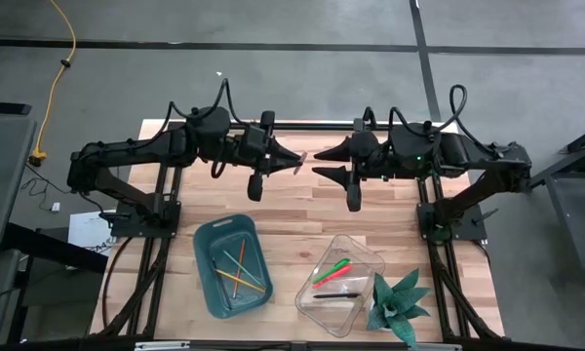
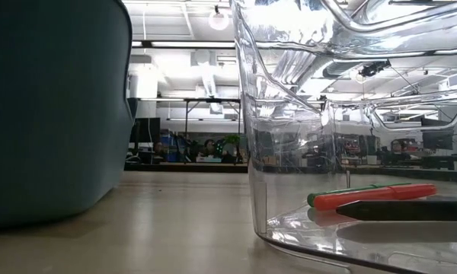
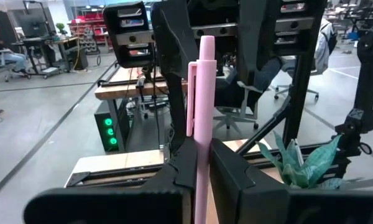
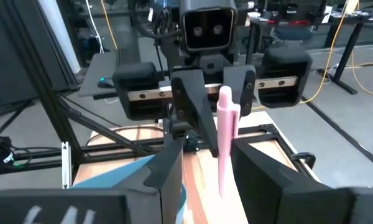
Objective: Sort pens & pencils
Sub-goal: Put the pink pen into the transparent bin
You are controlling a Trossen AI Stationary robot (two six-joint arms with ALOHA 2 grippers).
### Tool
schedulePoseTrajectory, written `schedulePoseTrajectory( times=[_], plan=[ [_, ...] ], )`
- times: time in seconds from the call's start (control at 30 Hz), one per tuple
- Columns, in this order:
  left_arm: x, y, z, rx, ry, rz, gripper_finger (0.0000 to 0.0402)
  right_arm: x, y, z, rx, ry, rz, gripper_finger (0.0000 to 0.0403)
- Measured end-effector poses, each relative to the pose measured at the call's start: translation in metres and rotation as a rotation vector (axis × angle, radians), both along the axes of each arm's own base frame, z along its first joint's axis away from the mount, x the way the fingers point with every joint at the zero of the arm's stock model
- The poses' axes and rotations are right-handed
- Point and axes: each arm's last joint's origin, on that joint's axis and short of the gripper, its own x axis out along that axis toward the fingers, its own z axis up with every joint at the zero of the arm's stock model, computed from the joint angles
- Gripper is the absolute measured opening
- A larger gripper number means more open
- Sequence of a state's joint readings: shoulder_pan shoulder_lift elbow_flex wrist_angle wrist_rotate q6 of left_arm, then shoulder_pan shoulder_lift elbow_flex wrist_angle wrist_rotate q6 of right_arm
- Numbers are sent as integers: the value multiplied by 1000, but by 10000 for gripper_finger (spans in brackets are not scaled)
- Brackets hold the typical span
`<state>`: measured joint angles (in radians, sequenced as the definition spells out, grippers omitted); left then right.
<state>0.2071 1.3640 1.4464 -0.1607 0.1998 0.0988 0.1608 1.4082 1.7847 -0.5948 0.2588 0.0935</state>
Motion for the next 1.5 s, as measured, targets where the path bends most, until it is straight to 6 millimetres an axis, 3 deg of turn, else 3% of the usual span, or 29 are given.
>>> schedulePoseTrajectory(
  times=[0.27,0.97,1.1,1.33,1.5],
  plan=[
    [6,-13,-3,1,7,-41,16,4,1,0,-1,-10,9,129],
    [9,-17,-5,-6,17,-58,17,24,5,-10,18,-4,82,127],
    [9,-21,-5,5,17,-70,17,24,5,-11,13,3,81,102],
    [9,-21,-5,10,17,-91,39,24,5,-11,-8,8,69,18],
    [9,-21,-5,16,16,-92,86,24,5,-12,-1,12,64,20]
  ],
)
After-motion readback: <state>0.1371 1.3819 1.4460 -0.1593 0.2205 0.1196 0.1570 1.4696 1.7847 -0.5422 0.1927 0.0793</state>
